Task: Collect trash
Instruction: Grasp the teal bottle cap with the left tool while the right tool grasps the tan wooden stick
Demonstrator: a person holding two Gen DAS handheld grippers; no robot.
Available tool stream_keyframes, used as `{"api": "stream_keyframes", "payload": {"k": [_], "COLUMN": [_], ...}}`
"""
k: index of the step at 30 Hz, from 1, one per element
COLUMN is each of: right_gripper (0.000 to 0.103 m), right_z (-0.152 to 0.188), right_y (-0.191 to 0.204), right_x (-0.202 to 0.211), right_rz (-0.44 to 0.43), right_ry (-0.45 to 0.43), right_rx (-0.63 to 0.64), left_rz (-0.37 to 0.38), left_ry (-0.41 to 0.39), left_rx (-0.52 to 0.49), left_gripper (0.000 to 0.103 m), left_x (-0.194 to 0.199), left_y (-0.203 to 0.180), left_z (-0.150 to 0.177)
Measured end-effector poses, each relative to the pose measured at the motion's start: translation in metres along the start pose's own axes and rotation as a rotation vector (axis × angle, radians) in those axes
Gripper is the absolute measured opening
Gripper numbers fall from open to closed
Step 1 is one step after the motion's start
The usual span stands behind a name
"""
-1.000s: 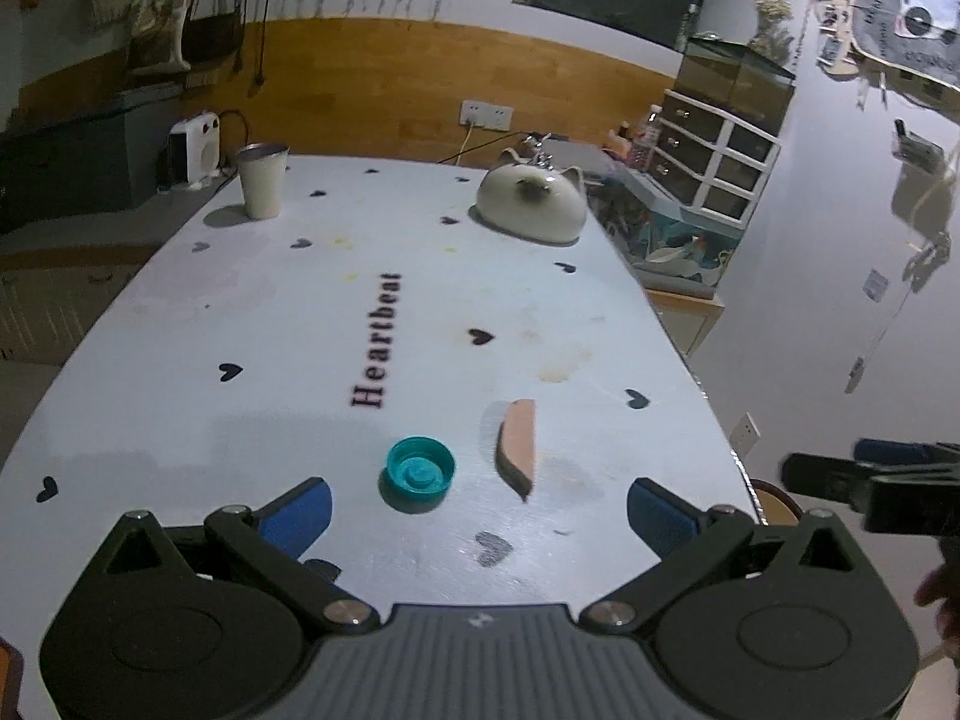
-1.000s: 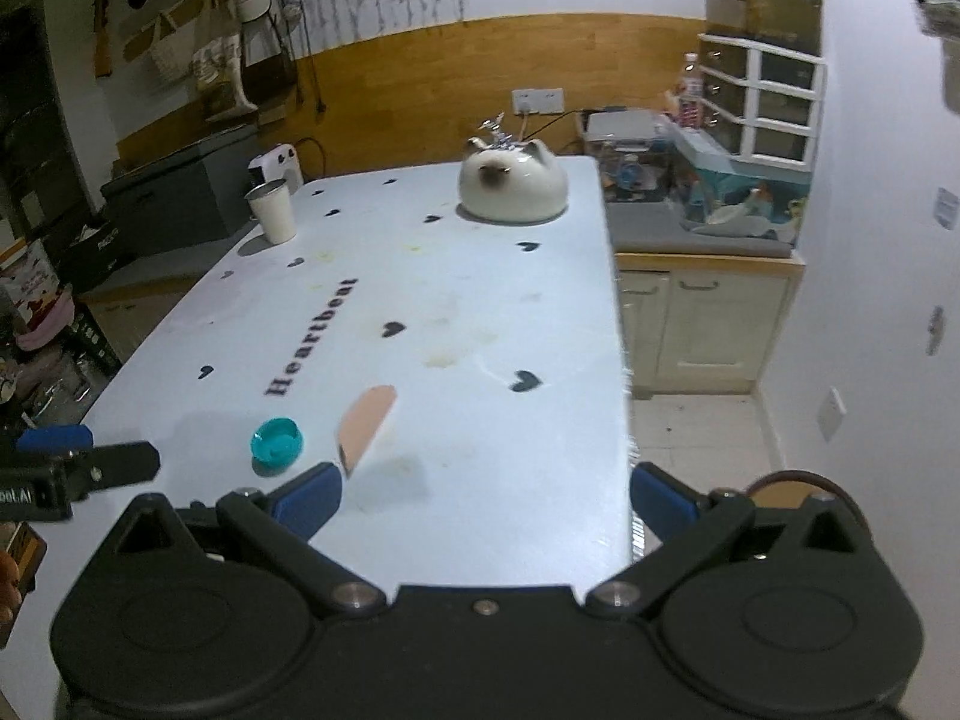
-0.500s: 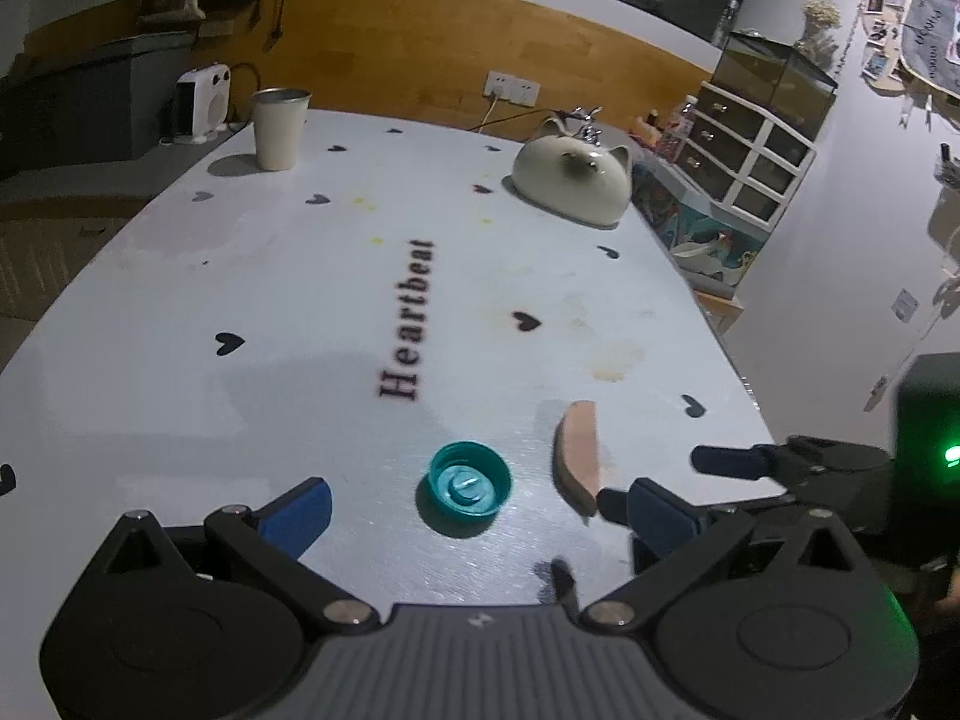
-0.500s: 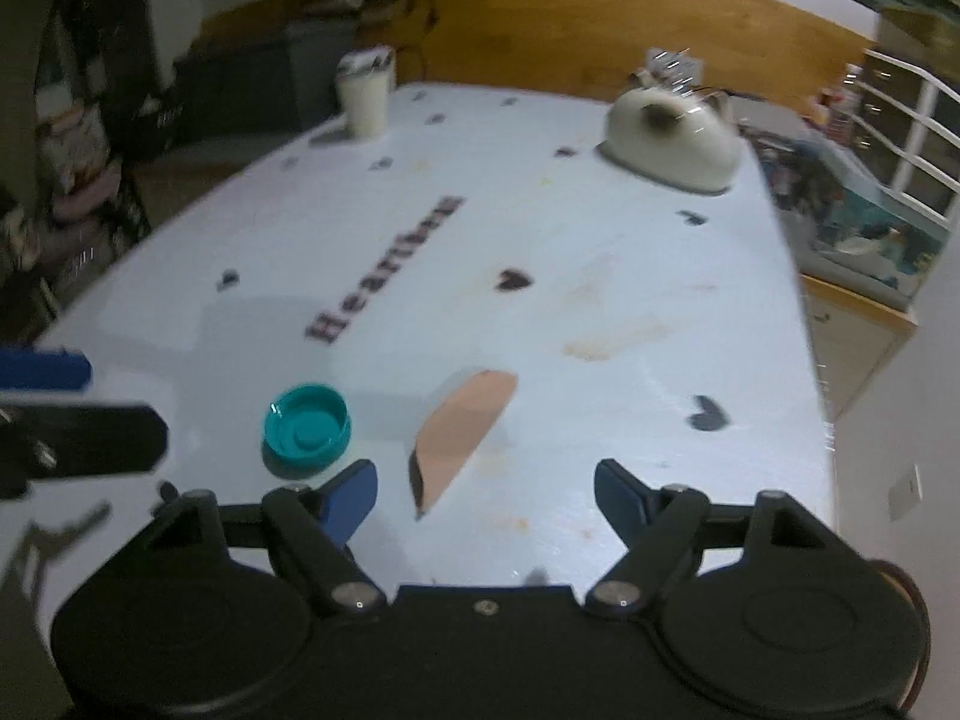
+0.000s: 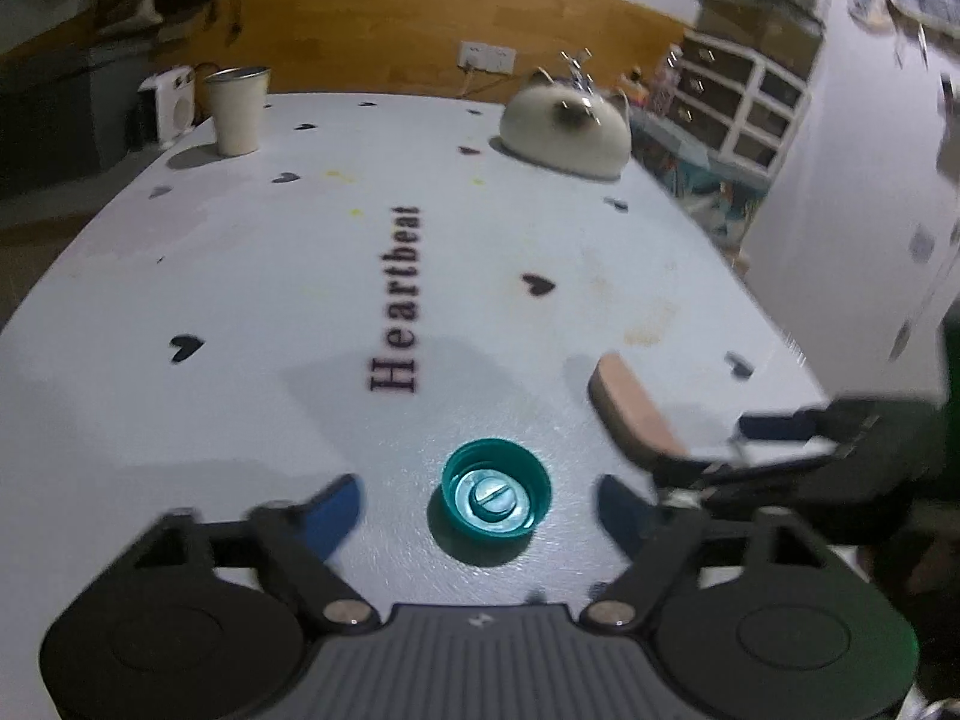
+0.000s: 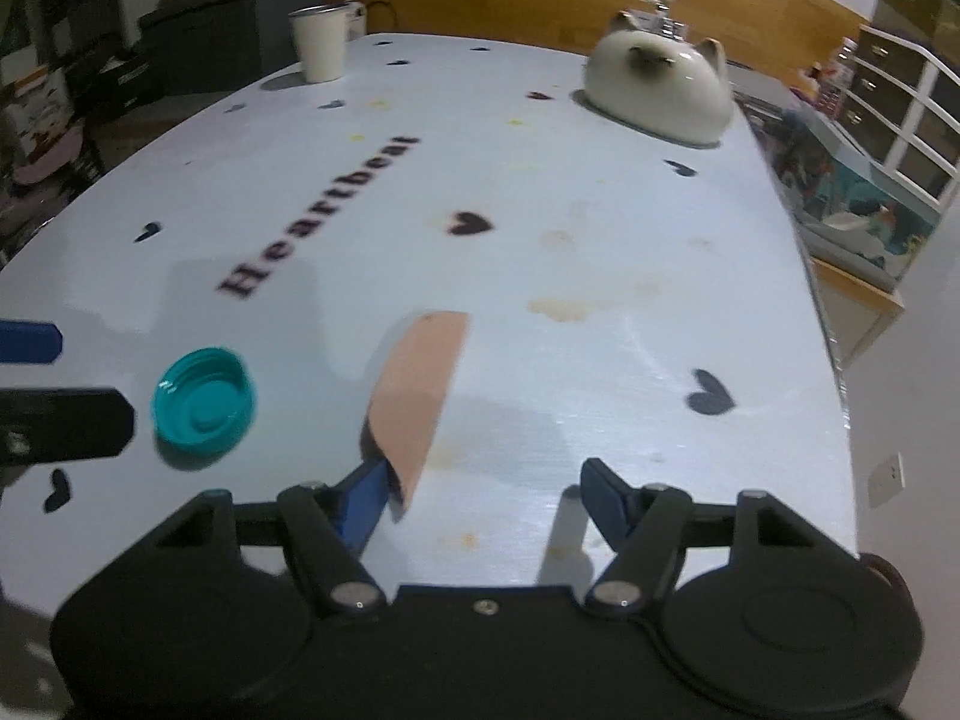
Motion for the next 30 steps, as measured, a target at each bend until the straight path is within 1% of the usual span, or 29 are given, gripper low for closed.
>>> {"api": "stream_keyframes", "payload": {"k": [4,5,6,7,9,11,14,16,20,23,25,27,30], "right_gripper": [0.064,0.064,0.064,0.064,0.064,0.063,0.063,0.053,0.049,0.045,0.034,0.027,0.027], "right_z": [-0.002,-0.003,-0.005,-0.006,-0.01,-0.014,-0.019,-0.022,-0.027,-0.032,-0.034,-0.035,-0.032], "right_y": [-0.011,-0.012,-0.013,-0.012,-0.01,-0.005,0.001,0.004,0.012,0.017,0.021,0.024,0.027], "right_x": [0.0,0.001,0.003,0.005,0.007,0.007,0.001,-0.005,-0.018,-0.024,-0.025,-0.024,-0.021], "right_rz": [0.0,-0.019,-0.039,-0.067,-0.099,-0.117,-0.114,-0.109,-0.105,-0.083,-0.082,-0.083,-0.089], "right_ry": [-0.002,-0.008,-0.013,-0.021,-0.031,-0.035,-0.027,-0.012,0.01,-0.001,-0.013,-0.013,-0.004], "right_rx": [-0.016,-0.022,-0.029,-0.036,-0.042,-0.04,-0.04,-0.035,-0.026,0.0,0.014,0.024,0.029], "left_rz": [-0.01,-0.013,-0.015,-0.019,-0.023,-0.018,-0.01,-0.01,-0.026,-0.027,-0.029,-0.037,-0.049], "left_ry": [0.002,0.001,-0.002,-0.005,-0.002,-0.003,-0.004,-0.003,0.003,0.009,0.022,0.03,0.043], "left_rx": [-0.089,-0.107,-0.123,-0.134,-0.143,-0.138,-0.131,-0.128,-0.113,-0.083,-0.048,-0.024,0.008], "left_gripper": [0.073,0.07,0.064,0.061,0.05,0.05,0.05,0.05,0.05,0.05,0.05,0.05,0.05], "left_x": [-0.019,-0.023,-0.025,-0.027,-0.029,-0.028,-0.026,-0.024,-0.019,-0.016,-0.015,-0.014,-0.012], "left_y": [-0.011,-0.013,-0.014,-0.016,-0.018,-0.018,-0.017,-0.016,-0.011,-0.007,-0.002,0.001,0.006], "left_z": [0.005,0.006,0.007,0.009,0.011,0.012,0.014,0.016,0.02,0.022,0.023,0.023,0.023]}}
Point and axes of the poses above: each gripper's, at about its wrist camera, not at the fingertips, and x roughly against the way its jaws point, y to its left, z to its underside, the point moved 7 cm from there along -x, roughly the way its jaws point, and after that the axes turned 2 degrees about x, right-handed, at the moved point
